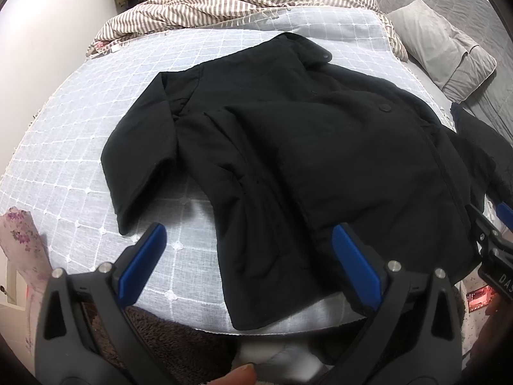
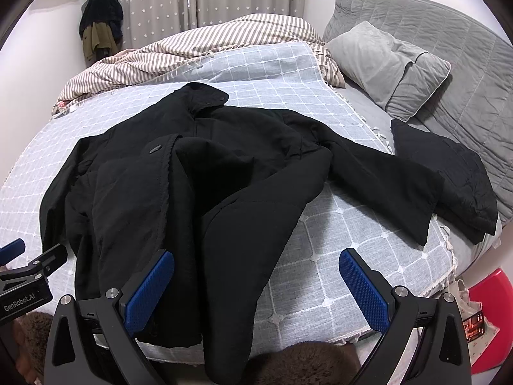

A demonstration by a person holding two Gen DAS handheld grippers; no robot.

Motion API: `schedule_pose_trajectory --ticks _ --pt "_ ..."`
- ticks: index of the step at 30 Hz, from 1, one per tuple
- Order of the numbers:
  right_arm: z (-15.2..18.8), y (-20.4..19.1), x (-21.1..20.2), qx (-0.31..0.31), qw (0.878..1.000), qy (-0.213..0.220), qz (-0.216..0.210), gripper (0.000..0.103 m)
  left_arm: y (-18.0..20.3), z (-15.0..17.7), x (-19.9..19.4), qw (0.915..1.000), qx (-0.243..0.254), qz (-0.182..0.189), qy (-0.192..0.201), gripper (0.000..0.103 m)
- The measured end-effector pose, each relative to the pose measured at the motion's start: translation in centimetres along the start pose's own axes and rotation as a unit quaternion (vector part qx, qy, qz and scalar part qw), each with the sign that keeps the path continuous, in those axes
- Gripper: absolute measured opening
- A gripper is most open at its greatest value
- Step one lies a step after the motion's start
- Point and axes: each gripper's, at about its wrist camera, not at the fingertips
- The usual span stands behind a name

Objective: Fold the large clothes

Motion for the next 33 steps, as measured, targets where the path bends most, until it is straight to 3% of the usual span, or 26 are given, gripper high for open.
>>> schedule_pose_trajectory --ticks 33 --pt "0.01 0.02 0.60 -0.001 1.000 -0.006 -0.007 0.103 0.06 -0.03 -0.03 1.0000 -0.003 -0.002 -0.001 0.103"
Point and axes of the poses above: each gripper's, at about its wrist camera, not at the fingertips, and x roughly the way its jaws point, y to its right, z to its underside, and after that the axes turned 3 degrees about x, right-handed
